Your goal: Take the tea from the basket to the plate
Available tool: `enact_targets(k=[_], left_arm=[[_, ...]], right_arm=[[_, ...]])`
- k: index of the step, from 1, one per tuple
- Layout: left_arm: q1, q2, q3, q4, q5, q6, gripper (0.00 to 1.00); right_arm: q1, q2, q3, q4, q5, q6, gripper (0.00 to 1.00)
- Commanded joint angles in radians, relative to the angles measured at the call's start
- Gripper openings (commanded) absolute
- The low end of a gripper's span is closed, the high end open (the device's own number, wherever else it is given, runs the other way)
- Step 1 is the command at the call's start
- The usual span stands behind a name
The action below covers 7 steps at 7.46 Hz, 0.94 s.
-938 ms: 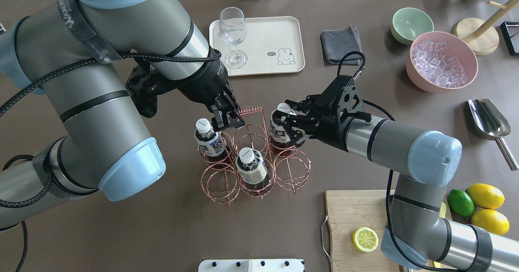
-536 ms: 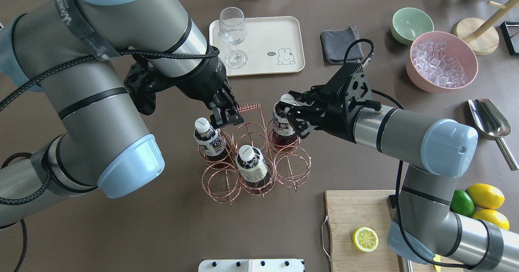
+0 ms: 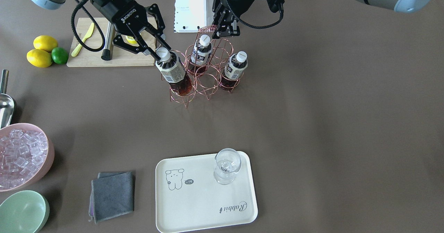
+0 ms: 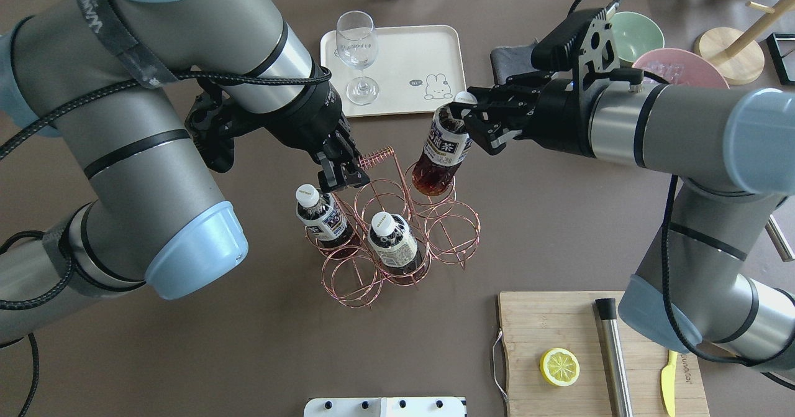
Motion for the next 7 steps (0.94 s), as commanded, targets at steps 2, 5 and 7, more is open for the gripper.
enact_targets(k=[2, 5, 7], left_arm=[[-0.034, 0.0, -0.015, 0.001, -0.009, -0.002, 0.0], [-0.066, 0.023, -0.03, 0.004, -0.023, 0.001, 0.0], [-0.306, 0.083, -0.088, 0.021, -0.192, 0.025, 0.0]], right_arm=[[0.178, 0.093, 0.018, -0.148, 0.169, 0.053, 0.0], [0.27, 0.098, -0.032, -0.153, 0.194, 0.056, 0.0], [0.302, 0.16, -0.159, -0.148, 0.193, 0.061, 0.0]])
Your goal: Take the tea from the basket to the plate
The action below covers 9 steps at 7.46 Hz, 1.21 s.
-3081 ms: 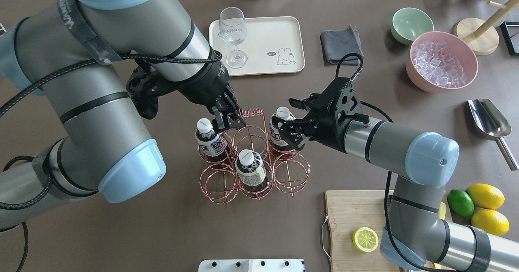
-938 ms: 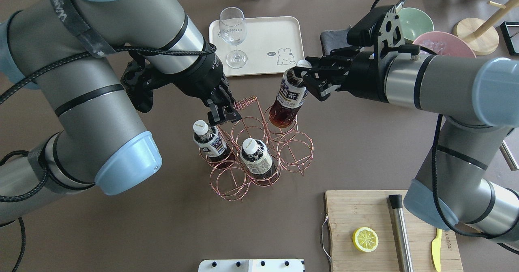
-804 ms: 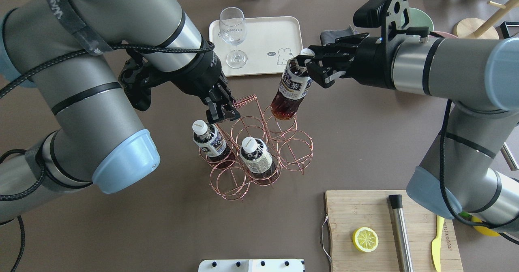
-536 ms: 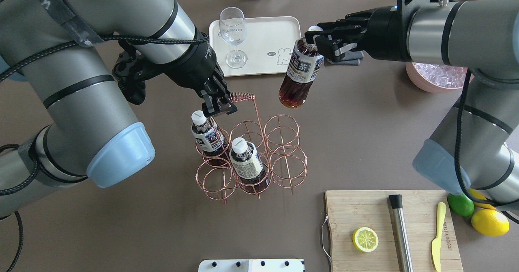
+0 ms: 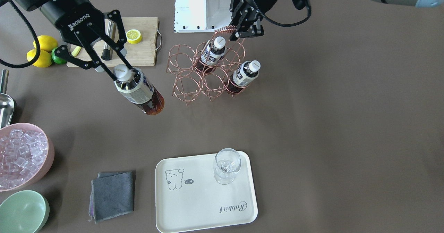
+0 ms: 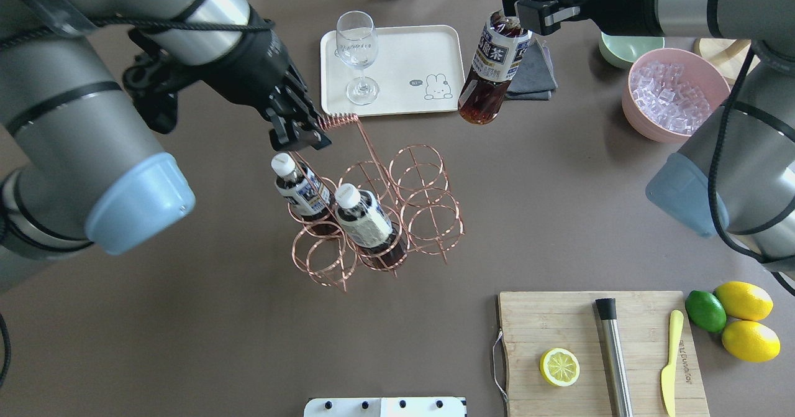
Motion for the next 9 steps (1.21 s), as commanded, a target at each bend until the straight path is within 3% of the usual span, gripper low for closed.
enact_targets(k=[1, 3, 4, 6, 7, 9], left_arm=[[-0.318, 0.043, -0.065, 0.097, -0.209, 0.113, 0.0], [-0.444, 0.098, -0.068, 0.229, -0.224, 0.407, 0.0], [-0.486, 0.159, -0.06, 0.231, -0.215, 0.558, 0.0], [-0.536, 0.263, 0.008, 0.234, -0.163, 0.968, 0.0], [-0.55, 0.279, 0.054, 0.24, -0.161, 1.127, 0.0], [-0.586, 0.281, 0.035, 0.327, -0.111, 1.307, 0.0]], right_arm=[[0.046, 0.091, -0.175, 0.005, -0.008, 0.003, 0.0], [0.049, 0.152, -0.332, 0.077, -0.078, 0.044, 0.0], [0.051, 0.193, -0.447, 0.161, -0.097, 0.069, 0.0], [0.043, 0.272, -0.599, 0.203, -0.167, 0.088, 0.0], [0.013, 0.287, -0.621, 0.204, -0.223, 0.089, 0.0], [-0.062, 0.297, -0.626, 0.203, -0.357, 0.109, 0.0]])
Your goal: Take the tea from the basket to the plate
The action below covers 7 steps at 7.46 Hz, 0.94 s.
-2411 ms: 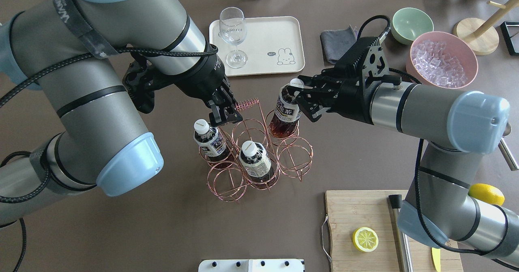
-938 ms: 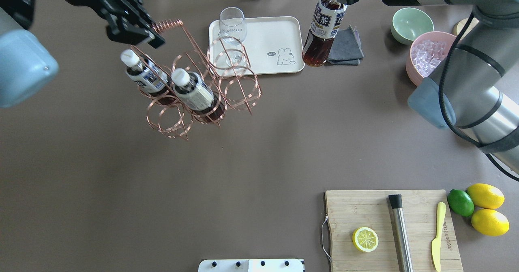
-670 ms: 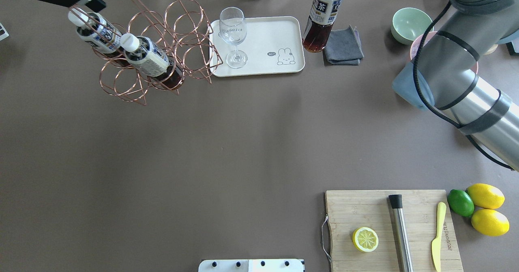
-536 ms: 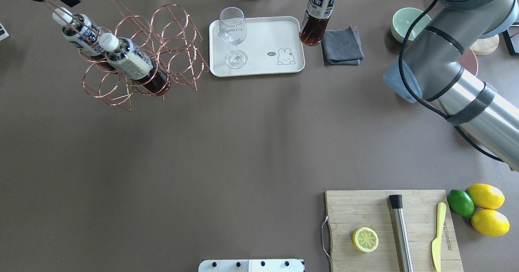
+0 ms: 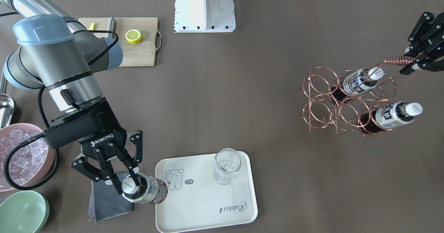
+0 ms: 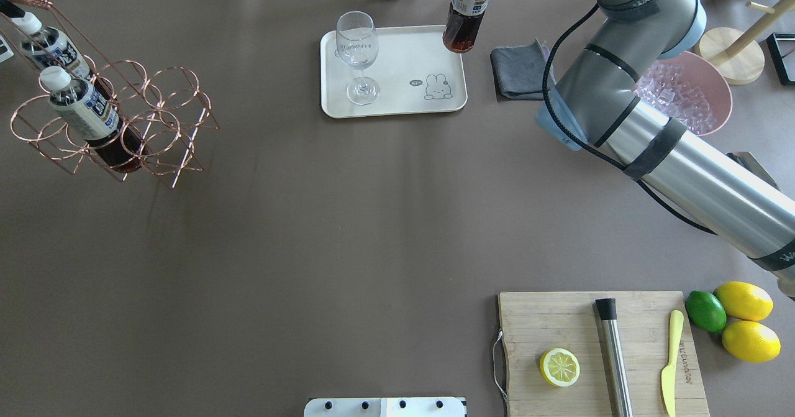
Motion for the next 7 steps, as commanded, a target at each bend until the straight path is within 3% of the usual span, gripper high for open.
enact_targets(k=[1, 2, 4, 6, 7], left_arm=[[-0.036, -0.003, -0.013, 0.145, 0.132, 0.273, 0.0], [-0.041, 0.006, 0.0, 0.169, 0.218, 0.391, 0.0], [-0.099, 0.013, 0.116, 0.16, 0.25, 0.597, 0.0], [-0.144, 0.01, 0.222, 0.105, 0.253, 0.619, 0.0], [-0.169, 0.01, 0.252, 0.047, 0.297, 0.533, 0.0]], right_arm=[[-0.074, 0.026, -0.038, 0.003, -0.141, 0.026, 0.0], [-0.093, 0.037, -0.076, 0.03, -0.19, 0.026, 0.0], [-0.126, 0.041, -0.113, 0.07, -0.256, 0.028, 0.0], [-0.159, 0.048, -0.124, 0.07, -0.304, 0.046, 0.0], [-0.18, 0.046, -0.124, 0.072, -0.33, 0.052, 0.0]])
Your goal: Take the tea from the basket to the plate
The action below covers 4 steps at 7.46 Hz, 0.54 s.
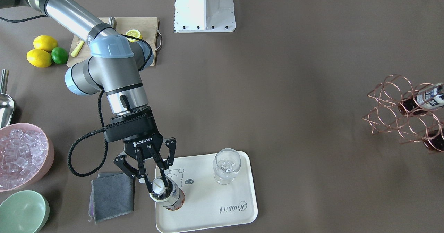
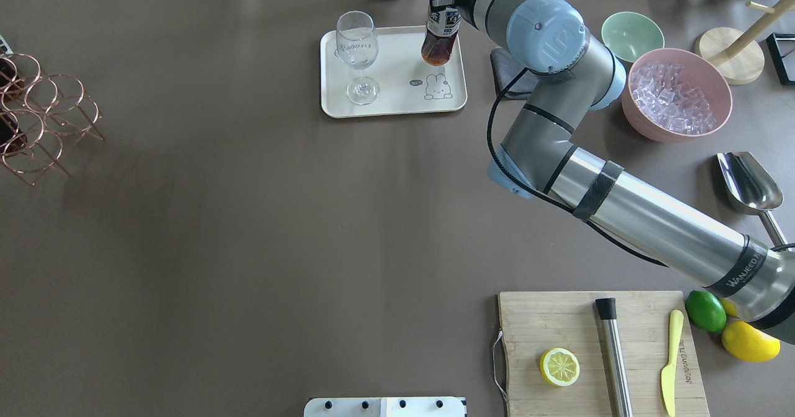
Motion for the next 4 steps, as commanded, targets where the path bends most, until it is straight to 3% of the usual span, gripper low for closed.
enact_targets(k=[1, 2, 4], left_arm=[[-0.08, 0.028, 0.088, -0.217, 0.048, -0.237, 0.0], [-0.098, 0.059, 0.152, -0.358, 0.038, -0.29, 0.0], [-0.109, 0.013, 0.27, -0.372, 0.037, -0.38, 0.0]], right_arm=[[-0.041, 0.0, -0.003, 0.001, -0.051, 0.016, 0.0], [-0.053, -0.003, -0.003, 0.002, -0.062, 0.016, 0.0], [-0.064, -0.006, -0.001, 0.004, -0.069, 0.014, 0.0]])
